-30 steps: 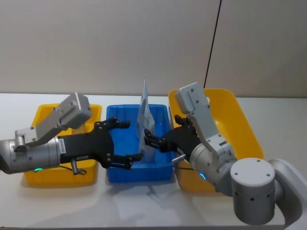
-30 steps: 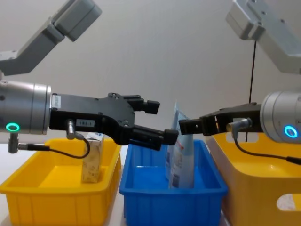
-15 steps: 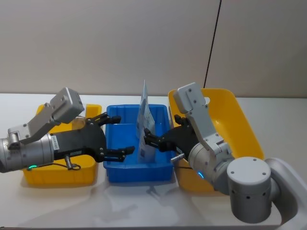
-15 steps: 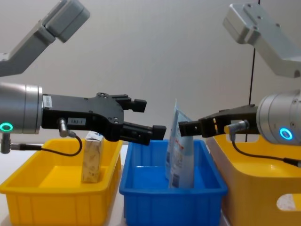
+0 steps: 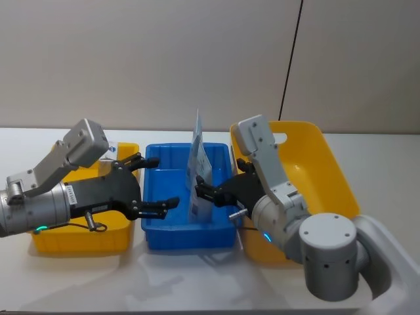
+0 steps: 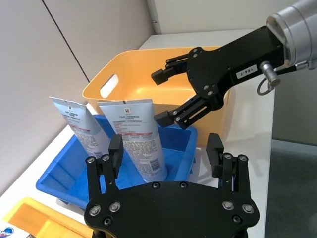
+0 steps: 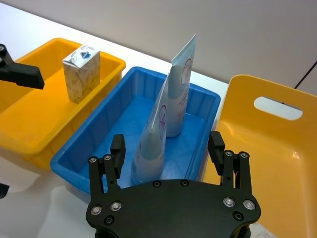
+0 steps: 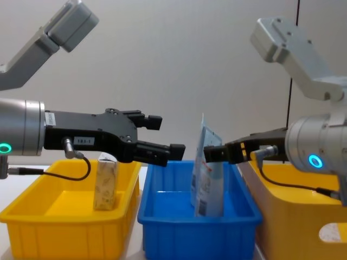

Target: Bimanual collaborative sorting of washing and personal care products

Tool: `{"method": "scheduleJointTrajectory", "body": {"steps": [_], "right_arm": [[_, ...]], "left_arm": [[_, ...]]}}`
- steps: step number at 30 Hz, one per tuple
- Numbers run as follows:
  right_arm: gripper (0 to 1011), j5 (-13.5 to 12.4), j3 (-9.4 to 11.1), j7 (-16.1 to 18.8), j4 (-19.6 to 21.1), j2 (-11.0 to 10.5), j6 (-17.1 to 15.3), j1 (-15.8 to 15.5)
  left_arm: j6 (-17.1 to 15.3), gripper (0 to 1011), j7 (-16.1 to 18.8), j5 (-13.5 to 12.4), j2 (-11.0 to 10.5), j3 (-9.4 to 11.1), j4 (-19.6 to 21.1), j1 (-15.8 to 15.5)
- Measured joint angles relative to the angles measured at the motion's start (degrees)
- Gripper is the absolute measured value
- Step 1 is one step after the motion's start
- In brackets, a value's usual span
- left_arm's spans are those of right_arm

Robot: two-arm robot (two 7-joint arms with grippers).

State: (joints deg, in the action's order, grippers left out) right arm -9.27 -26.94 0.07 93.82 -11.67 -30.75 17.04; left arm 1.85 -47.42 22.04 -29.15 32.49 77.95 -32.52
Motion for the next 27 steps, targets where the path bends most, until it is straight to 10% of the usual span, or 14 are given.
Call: {"method": "scheduleJointTrajectory", "body": {"steps": [27], "right_arm": [[1003, 2.70, -1.14, -0.91, -12.41, 5.50, 3.93, 5.23]], "left_arm": [[0.00, 1001, 0.46, 0.21, -0.07, -0.12, -0.33, 0.08]]}}
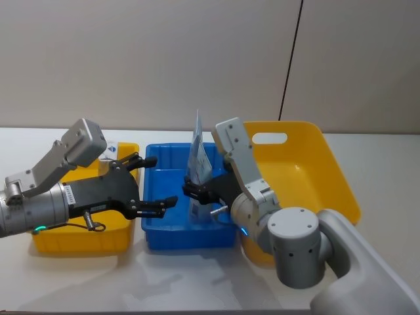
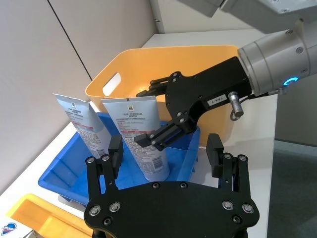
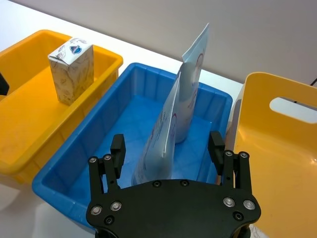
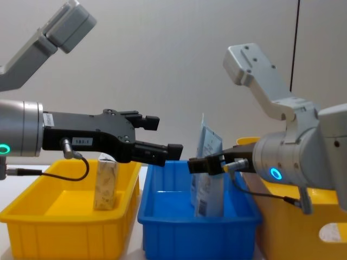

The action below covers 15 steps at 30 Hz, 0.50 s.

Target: Bimanual collaborative sorting of washing and personal care products

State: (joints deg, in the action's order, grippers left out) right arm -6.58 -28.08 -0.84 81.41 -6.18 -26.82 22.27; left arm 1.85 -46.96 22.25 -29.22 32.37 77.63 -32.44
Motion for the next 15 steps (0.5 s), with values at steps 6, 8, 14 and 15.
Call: {"method": "scheduleJointTrajectory", "body": {"steps": [6, 8, 14, 15], "right_arm": [[1003, 0.37, -0.08, 0.00, -1.84, 0.76, 0.49, 0.86], [1001, 0.48, -0.11, 0.00, -2.43, 1.00, 0.64, 1.14], [868, 0.67, -0.15, 0.00, -3.44, 1.43, 0.94, 1.66], [860, 0.69, -0.15, 0.00, -3.56, 1.48, 0.98, 1.71]], "left_arm": [[0.00, 1001, 0.04, -0.01, 0.00, 0.00, 0.00, 0.00], [0.00, 1001, 0.05, 0.00, 0.00, 0.00, 0.00, 0.00], [0.00, 1001, 0.05, 0.00, 0.00, 0.00, 0.00, 0.00], [0.00, 1001, 0.05, -0.01, 0.01, 0.00, -0.01, 0.00]]}}
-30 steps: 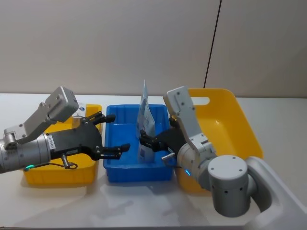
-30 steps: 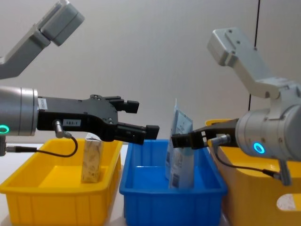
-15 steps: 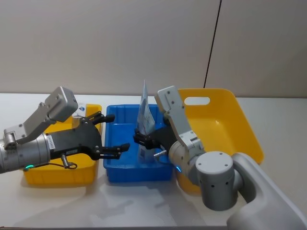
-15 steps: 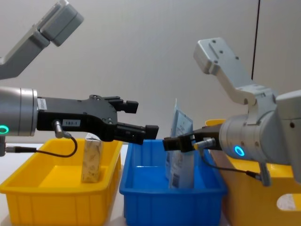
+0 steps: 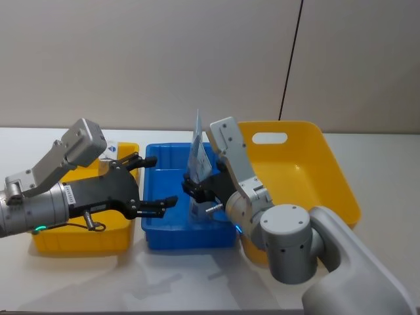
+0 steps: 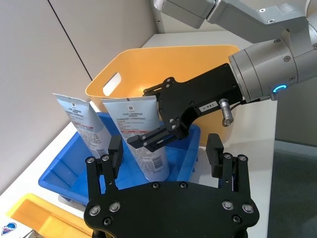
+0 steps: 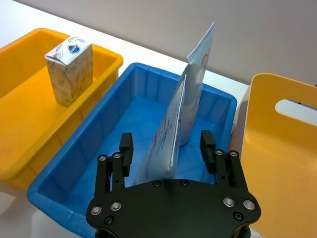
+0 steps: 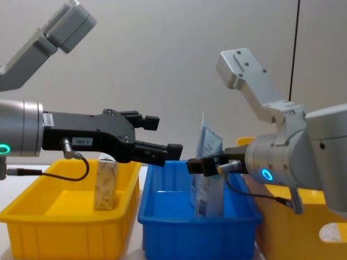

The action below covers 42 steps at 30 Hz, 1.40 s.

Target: Bimanual collaborative sorting of washing and personal care products

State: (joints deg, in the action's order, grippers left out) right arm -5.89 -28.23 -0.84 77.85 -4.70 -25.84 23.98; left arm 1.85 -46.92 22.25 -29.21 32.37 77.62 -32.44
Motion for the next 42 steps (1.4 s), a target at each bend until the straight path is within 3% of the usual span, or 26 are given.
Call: {"method": "scheduleJointTrajectory", "body": {"steps": [11, 15, 17, 22, 35, 42], "right_arm": [[526, 0.20, -0.07, 0.04, -0.96, 0.39, 0.25, 0.42], [347, 0.23, -0.07, 0.05, -1.16, 0.47, 0.30, 0.53], [327, 0.24, -0.07, 0.06, -1.21, 0.49, 0.32, 0.55], [170, 0.26, -0.07, 0.07, -1.34, 0.55, 0.37, 0.62], [128, 0.34, 0.03, 0.08, -1.39, 0.59, 0.50, 0.61], [128, 0.27, 0.96, -0.05, 0.73, 0.33, 1.23, -0.35]], "left_arm": [[0.00, 1001, 0.00, 0.00, 0.00, 0.00, 0.00, 0.00], [0.00, 1001, 0.00, 0.00, 0.00, 0.00, 0.00, 0.00], [0.00, 1001, -0.01, 0.00, 0.00, 0.00, 0.00, 0.00], [0.00, 1001, -0.01, 0.00, 0.00, 0.00, 0.00, 0.00], [0.00, 1001, 0.00, 0.00, 0.00, 0.00, 0.00, 0.00], [0.00, 1001, 0.00, 0.00, 0.00, 0.00, 0.01, 0.00]]}}
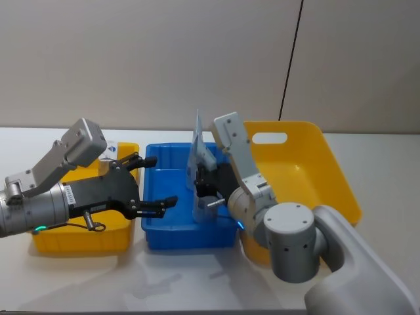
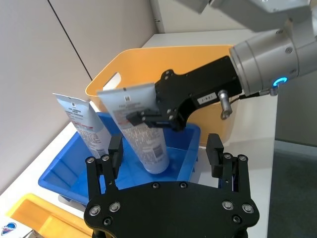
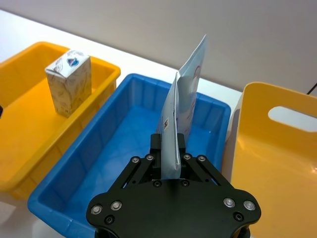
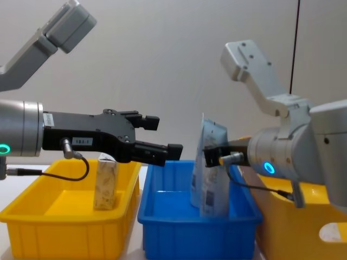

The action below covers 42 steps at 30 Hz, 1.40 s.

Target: Bimanual collaborative sorting of washing and personal care products

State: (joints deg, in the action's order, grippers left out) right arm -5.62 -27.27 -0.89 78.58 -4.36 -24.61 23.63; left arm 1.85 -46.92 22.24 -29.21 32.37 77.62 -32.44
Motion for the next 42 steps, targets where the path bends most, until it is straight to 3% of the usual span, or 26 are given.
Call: {"method": "scheduleJointTrajectory", "body": {"steps": [14, 25, 34, 42], "right_arm": [[128, -1.83, 3.22, 0.31, 7.94, -1.00, -0.12, -2.35], [128, -4.53, 7.02, 1.84, 14.32, -1.37, -2.59, -2.46], [128, -6.85, 9.79, 5.13, 16.78, -2.88, -4.88, -0.66], [128, -9.71, 11.96, 10.84, 17.12, -6.21, -7.70, 1.75]], "left_arm": [[0.00, 1001, 0.00, 0.00, 0.00, 0.00, 0.00, 0.00], [0.00, 1001, 0.00, 0.00, 0.00, 0.00, 0.00, 0.00], [0.00, 1001, 0.00, 0.00, 0.00, 0.00, 0.00, 0.00], [0.00, 1001, 0.00, 0.00, -0.01, 0.00, 0.00, 0.00]]}}
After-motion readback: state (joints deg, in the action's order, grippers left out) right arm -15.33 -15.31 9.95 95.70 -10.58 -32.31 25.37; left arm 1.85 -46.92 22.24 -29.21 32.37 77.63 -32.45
